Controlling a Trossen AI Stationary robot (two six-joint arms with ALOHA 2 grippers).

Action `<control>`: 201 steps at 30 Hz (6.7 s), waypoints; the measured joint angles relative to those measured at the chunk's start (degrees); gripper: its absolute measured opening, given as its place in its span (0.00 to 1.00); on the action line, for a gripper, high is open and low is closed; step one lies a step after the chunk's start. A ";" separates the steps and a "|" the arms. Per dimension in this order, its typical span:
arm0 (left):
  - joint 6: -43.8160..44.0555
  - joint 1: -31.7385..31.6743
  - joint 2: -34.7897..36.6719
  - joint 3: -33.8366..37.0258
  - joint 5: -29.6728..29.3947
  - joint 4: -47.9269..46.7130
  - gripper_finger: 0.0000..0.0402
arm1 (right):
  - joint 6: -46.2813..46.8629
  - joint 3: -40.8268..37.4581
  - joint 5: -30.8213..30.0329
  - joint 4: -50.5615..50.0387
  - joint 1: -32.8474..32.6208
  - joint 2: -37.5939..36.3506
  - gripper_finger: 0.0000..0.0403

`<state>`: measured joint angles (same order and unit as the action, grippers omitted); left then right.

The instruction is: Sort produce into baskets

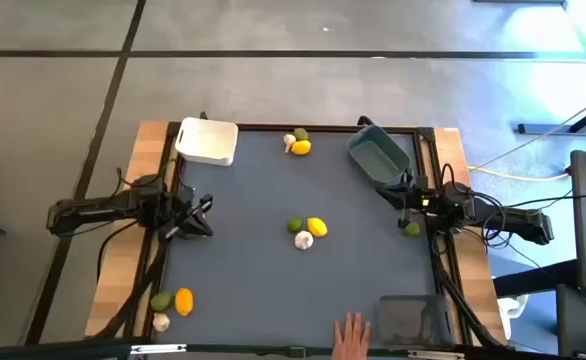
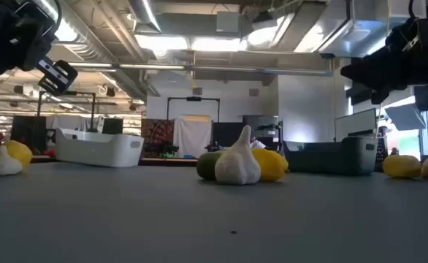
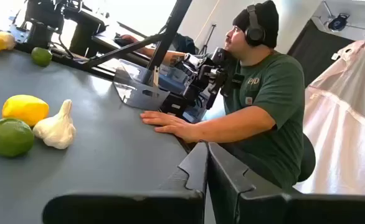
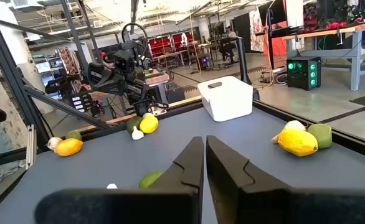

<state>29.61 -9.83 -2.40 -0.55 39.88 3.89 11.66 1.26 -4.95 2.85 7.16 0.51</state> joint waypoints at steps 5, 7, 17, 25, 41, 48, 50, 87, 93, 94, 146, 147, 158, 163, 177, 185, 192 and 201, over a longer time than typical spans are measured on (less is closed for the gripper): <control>0.01 -0.01 0.00 0.01 -0.01 0.00 0.01 | -0.01 0.00 -0.01 0.00 -0.01 0.00 0.05; 0.00 0.00 0.01 -0.01 0.00 0.00 0.01 | 0.00 0.00 0.00 0.00 -0.01 0.00 0.05; 0.02 -0.01 -0.01 -0.01 0.00 0.01 0.01 | 0.00 0.00 -0.01 0.01 -0.02 0.00 0.05; 0.00 -0.01 0.01 0.00 0.00 0.01 0.01 | -0.01 0.00 0.00 0.01 -0.01 0.00 0.05; 0.01 0.00 0.00 0.00 0.00 -0.01 0.01 | 0.00 0.00 0.00 0.02 -0.02 0.00 0.05; 0.01 0.00 0.01 -0.01 -0.02 0.00 0.01 | 0.00 0.00 -0.01 0.17 -0.01 0.00 0.05; 0.32 -0.01 0.00 -0.01 -0.01 0.00 0.01 | -0.02 0.00 -0.01 0.21 -0.02 0.00 0.05; -4.71 0.01 -0.20 0.03 -40.27 5.83 0.01 | 0.00 0.00 -2.35 0.52 0.00 0.72 0.05; -7.39 0.03 -1.61 0.03 -41.51 8.68 0.01 | 2.35 0.00 -1.73 4.94 0.00 5.01 0.05; -7.84 0.03 -2.20 0.03 -41.53 9.97 0.01 | 2.96 0.02 -1.53 6.29 -0.02 6.60 0.05; -14.52 13.58 -57.62 -28.34 -42.00 19.31 0.00 | -4.59 32.63 13.45 16.20 -9.16 66.94 0.05; -14.28 13.56 -57.93 -28.34 -42.01 19.57 0.00 | -4.59 32.63 13.39 16.38 -9.02 66.95 0.05; -11.69 13.08 -58.17 -28.31 -42.14 19.65 0.00 | -1.58 32.61 8.47 17.39 -9.03 67.63 0.05; -11.62 13.08 -58.17 -28.31 -42.12 19.71 0.00 | -1.44 32.65 8.44 18.20 -9.03 69.62 0.15; -11.37 13.08 -58.04 -28.29 -42.12 21.56 0.00 | -1.39 43.95 1.59 -2.99 -9.07 77.10 0.65; -11.27 13.08 -58.05 -28.29 -42.10 21.16 0.01 | 1.77 50.12 2.28 -12.78 -9.07 84.44 0.72; -8.94 13.06 -58.05 -28.29 -42.12 21.15 0.19 | 4.73 50.21 6.66 -12.98 -9.51 89.49 0.72; -11.73 13.06 -58.06 -28.27 -42.16 21.17 0.33 | 6.81 50.18 5.71 -12.26 -10.19 93.76 0.72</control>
<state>17.88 3.22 -60.47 -28.82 -2.28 25.06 18.47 51.44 0.76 -9.41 -3.03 94.28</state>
